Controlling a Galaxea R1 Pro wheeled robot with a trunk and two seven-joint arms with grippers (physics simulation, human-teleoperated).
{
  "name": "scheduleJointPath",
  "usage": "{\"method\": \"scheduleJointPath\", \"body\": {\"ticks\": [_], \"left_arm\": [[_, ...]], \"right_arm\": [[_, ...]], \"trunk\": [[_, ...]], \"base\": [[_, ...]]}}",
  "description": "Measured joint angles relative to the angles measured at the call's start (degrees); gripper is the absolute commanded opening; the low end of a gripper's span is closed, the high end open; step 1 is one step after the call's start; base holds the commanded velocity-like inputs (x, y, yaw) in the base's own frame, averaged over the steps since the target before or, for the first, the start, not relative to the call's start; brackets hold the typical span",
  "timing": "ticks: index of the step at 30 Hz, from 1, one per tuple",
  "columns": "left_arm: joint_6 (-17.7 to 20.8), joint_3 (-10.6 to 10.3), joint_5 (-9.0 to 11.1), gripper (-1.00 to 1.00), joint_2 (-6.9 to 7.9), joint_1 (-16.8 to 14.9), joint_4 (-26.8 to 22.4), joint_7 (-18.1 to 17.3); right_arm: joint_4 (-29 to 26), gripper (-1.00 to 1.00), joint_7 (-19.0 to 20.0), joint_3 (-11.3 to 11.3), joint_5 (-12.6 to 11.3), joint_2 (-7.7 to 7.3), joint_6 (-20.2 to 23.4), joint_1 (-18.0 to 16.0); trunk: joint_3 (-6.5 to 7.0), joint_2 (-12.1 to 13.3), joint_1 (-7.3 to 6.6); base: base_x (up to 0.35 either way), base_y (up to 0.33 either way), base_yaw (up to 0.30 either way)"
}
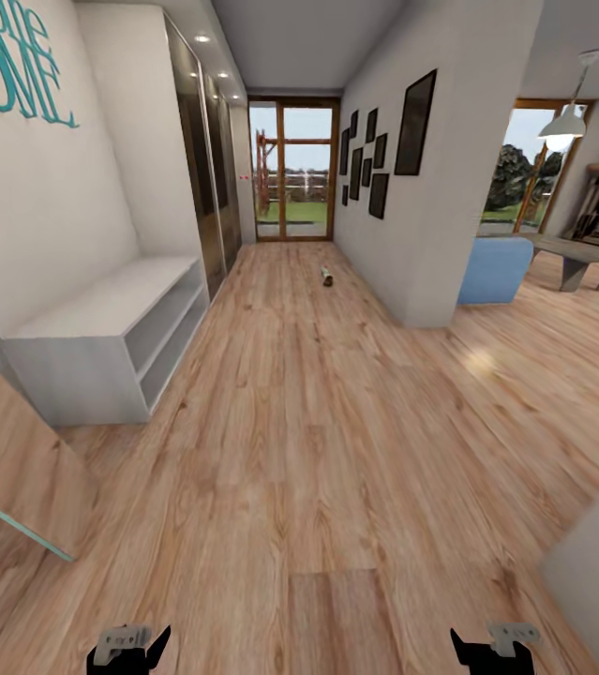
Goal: Pick up the two gym shoes and the two sandals from the corridor floor and place them onto the hallstand (shoe rack) in the corridor, making sure they are on the rack and not on the floor. Arrange them so the two gym shoes are next to each other and the two sandals are next to each other.
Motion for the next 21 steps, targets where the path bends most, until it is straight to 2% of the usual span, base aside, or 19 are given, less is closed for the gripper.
{"method": "scheduleJointPath", "body": {"ticks": [14, 21], "left_arm": [[-0.02, 0.0, 0.0, 1.0, 0.0, 0.0, -0.02, 0.0], [0.0, 0.0, 0.0, 1.0, 0.0, 0.0, -0.01, 0.0]], "right_arm": [[0.0, 1.0, -0.04, 0.0, 0.0, -0.03, 0.0, 0.0], [0.0, 1.0, -0.16, 0.0, 0.0, -0.01, -0.01, 0.0]], "trunk": [[0.74, 0.0, 0.0], [0.98, 0.0, 0.0]], "base": [[0.334, 0.121, 0.0], [0.335, 0.023, 0.0]]}}
